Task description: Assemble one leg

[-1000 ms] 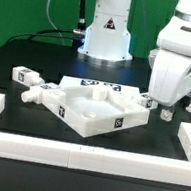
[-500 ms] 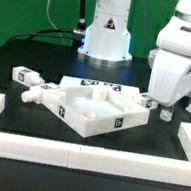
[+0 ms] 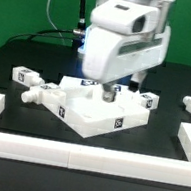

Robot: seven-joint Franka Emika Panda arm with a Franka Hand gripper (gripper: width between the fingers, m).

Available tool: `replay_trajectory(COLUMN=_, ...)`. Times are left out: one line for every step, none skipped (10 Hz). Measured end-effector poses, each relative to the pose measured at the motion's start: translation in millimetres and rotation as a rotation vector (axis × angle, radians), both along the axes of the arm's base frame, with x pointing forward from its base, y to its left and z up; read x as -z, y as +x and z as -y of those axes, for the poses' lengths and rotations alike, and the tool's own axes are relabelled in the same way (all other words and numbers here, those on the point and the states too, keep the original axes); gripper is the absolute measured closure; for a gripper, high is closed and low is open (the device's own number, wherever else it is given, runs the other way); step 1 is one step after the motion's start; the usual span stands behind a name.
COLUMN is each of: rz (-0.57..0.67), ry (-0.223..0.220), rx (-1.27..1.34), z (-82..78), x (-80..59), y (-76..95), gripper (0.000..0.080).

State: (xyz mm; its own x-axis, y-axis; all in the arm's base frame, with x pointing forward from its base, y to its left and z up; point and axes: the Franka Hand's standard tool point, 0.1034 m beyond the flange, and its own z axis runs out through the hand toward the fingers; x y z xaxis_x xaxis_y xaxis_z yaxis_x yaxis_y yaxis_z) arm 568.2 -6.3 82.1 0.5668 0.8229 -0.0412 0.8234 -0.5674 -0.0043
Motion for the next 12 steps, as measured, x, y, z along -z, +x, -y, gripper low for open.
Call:
replay_trajectory(rz=-0.001, ry=0.001, rx=0.008, z=-2.4, x=0.4, y=-0.4, gripper=0.0150)
replay_trajectory(rz=-0.001, ry=0.002, rx=0.003, z=-5.6, x=0.5, y=-0.5, gripper=0.0150)
replay_trajectory(rz=-0.001, ry=0.002, rx=0.003, z=-5.0, x=0.8, y=-0.7, gripper=0.0150)
replay_trajectory(rz=0.011, ry=0.004, rx=0.017, z=-1.7, x=1.8, y=-0.6, gripper=0.0150)
replay_trajectory(rz=0.107, ry=0.011, rx=0.098, z=11.2, x=4.6, y=-0.2, gripper=0.0150)
replay_trajectory(rz=0.112, ry=0.015, rx=0.166, z=28.7, x=7.5, y=-11.9, gripper=0.0150)
replay_trajectory(rz=0.105, ry=0.019, rx=0.199, z=48.3, x=10.5, y=-16.5, gripper=0.0150)
replay_trajectory(rz=0.100, ry=0.019, rx=0.179, z=59.7, x=12.9, y=-18.9, gripper=0.0150)
replay_trajectory(rz=0.100, ry=0.020, rx=0.187, z=56.7, x=12.8, y=-18.4, gripper=0.0150)
replay_trajectory(rz=0.100, ry=0.020, rx=0.184, z=55.9, x=13.0, y=-18.4, gripper=0.0150)
replay_trajectory(rz=0.096, ry=0.021, rx=0.192, z=58.7, x=14.9, y=-19.8, gripper=0.0150)
replay_trajectory(rz=0.066, ry=0.031, rx=0.246, z=71.9, x=27.7, y=-27.9, gripper=0.0150)
